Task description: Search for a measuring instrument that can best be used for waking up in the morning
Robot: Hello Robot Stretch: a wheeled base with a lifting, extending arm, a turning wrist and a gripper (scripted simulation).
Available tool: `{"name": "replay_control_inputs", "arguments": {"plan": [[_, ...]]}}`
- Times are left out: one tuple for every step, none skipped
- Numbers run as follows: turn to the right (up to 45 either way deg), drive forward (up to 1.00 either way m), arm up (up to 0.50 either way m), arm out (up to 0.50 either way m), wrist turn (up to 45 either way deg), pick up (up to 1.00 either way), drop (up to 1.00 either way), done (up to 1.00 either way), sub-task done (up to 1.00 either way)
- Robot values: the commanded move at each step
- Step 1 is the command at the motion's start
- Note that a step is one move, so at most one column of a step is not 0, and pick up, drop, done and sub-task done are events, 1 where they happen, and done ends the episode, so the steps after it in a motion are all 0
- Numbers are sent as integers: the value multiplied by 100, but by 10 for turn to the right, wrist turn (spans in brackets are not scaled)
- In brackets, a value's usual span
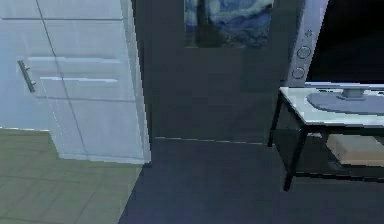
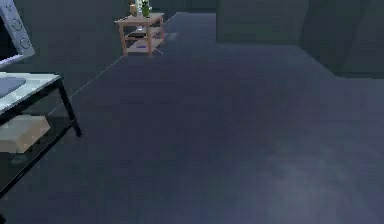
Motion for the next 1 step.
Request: {"name": "replay_control_inputs", "arguments": {"plan": [[-360,0,0,0,0,0,0,0,0]]}}
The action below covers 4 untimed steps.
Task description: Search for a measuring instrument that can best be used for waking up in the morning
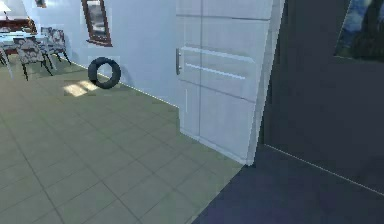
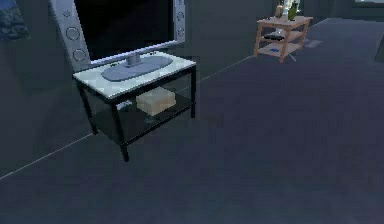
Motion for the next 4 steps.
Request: {"name": "replay_control_inputs", "arguments": {"plan": [[0,45,0,0,0,0,0,0,0],[-390,0,0,0,0,0,0,0,0],[0,100,0,0,0,0,0,0,0],[-30,0,0,0,0,0,0,0,0]]}}
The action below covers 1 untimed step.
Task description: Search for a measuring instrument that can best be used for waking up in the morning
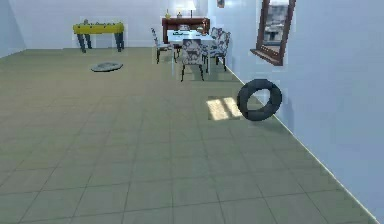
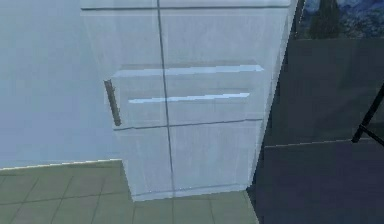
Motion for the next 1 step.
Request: {"name": "replay_control_inputs", "arguments": {"plan": [[0,15,0,0,0,0,0,0,0]]}}
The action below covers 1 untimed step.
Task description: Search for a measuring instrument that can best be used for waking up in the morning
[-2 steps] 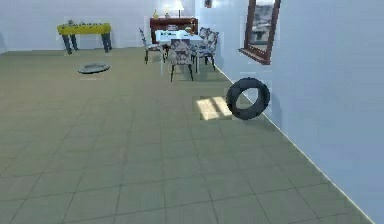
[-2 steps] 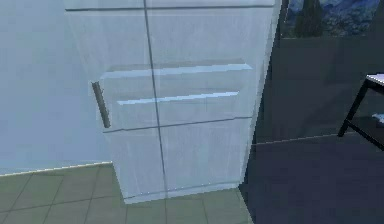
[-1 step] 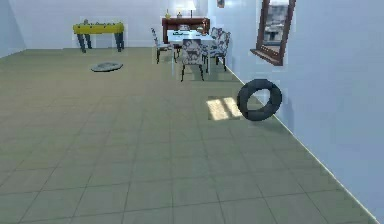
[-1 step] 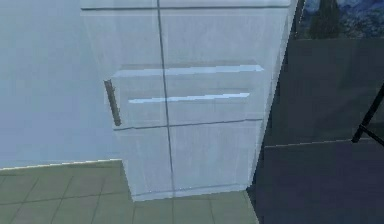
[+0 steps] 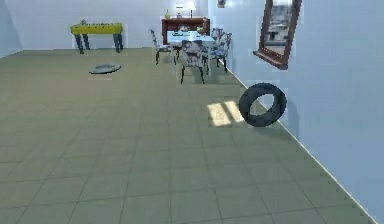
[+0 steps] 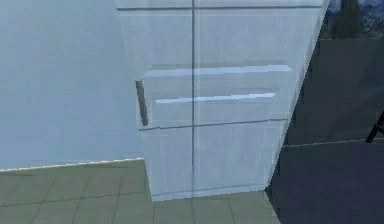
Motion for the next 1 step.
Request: {"name": "replay_control_inputs", "arguments": {"plan": [[-60,0,0,0,0,0,0,0,0]]}}
